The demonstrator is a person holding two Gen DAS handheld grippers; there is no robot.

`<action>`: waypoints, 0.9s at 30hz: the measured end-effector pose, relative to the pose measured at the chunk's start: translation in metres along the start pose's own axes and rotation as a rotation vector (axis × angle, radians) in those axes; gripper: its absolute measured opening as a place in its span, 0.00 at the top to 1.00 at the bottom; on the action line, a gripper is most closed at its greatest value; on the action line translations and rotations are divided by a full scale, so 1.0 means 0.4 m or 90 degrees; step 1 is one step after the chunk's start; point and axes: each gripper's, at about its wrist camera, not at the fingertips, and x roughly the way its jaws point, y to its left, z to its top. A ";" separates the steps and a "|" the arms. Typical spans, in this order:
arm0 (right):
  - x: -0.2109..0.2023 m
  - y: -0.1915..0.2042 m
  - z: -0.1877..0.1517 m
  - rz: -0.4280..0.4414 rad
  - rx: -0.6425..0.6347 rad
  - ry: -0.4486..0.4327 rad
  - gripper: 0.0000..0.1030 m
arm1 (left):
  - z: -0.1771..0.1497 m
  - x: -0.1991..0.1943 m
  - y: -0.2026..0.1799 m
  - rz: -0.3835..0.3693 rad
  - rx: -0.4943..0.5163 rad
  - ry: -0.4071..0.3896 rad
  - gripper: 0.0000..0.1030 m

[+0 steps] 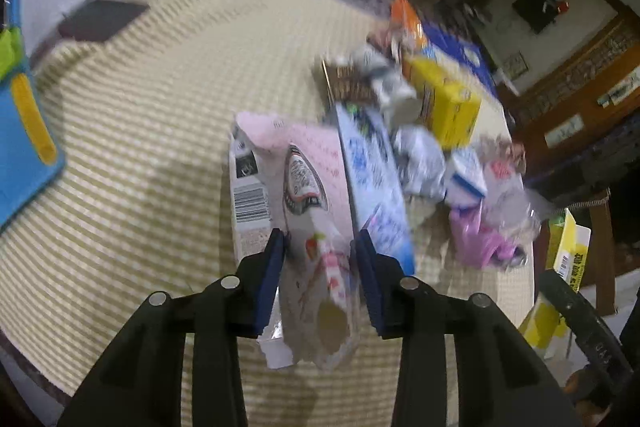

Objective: Collect trash
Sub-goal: 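Grasp the yellow tissue pack with the right tool while the left tool grasps the pink box, then carry both items to the red bin and release them inside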

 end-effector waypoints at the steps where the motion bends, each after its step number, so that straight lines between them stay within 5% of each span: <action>1: -0.005 -0.006 0.008 0.006 -0.004 -0.002 0.44 | 0.003 -0.013 -0.003 0.006 -0.005 -0.011 0.68; 7: -0.045 -0.092 0.071 0.037 -0.020 -0.036 0.44 | 0.025 -0.104 -0.076 0.043 0.014 -0.114 0.69; 13: -0.080 -0.208 0.100 0.042 -0.001 -0.062 0.44 | 0.033 -0.172 -0.222 0.027 0.071 -0.187 0.69; 21: -0.171 -0.466 0.112 -0.055 0.084 -0.122 0.43 | 0.013 -0.152 -0.454 -0.044 0.173 -0.186 0.68; 27: -0.182 -0.699 0.073 -0.146 0.199 -0.099 0.41 | -0.016 -0.100 -0.653 -0.138 0.256 -0.148 0.68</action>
